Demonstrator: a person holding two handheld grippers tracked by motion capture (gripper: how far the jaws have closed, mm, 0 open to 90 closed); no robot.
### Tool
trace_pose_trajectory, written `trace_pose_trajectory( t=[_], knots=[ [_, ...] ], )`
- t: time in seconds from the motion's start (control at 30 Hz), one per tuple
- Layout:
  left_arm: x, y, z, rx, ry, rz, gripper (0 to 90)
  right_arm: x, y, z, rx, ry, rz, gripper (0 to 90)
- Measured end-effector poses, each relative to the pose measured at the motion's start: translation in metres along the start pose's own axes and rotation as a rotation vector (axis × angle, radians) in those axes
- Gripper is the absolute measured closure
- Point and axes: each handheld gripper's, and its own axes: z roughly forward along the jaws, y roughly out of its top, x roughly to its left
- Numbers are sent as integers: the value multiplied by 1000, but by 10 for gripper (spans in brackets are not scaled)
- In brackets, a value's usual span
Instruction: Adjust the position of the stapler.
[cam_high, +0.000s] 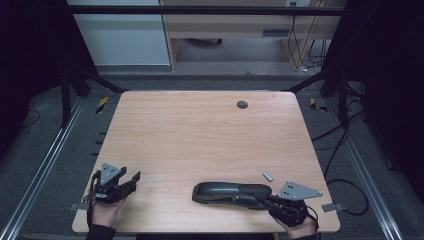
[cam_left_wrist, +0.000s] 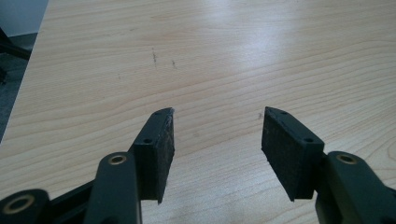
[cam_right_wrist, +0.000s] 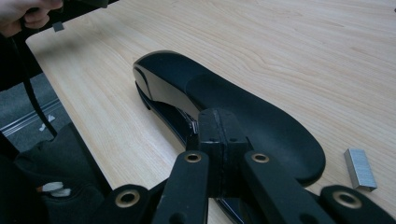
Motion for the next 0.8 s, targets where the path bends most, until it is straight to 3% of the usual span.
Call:
trace_pose_trajectory(
  t=[0.8],
  knots=[
    [-1, 0, 2, 7, 2, 11, 430, -7, 2, 7, -1, -42, 0, 900]
  ],
)
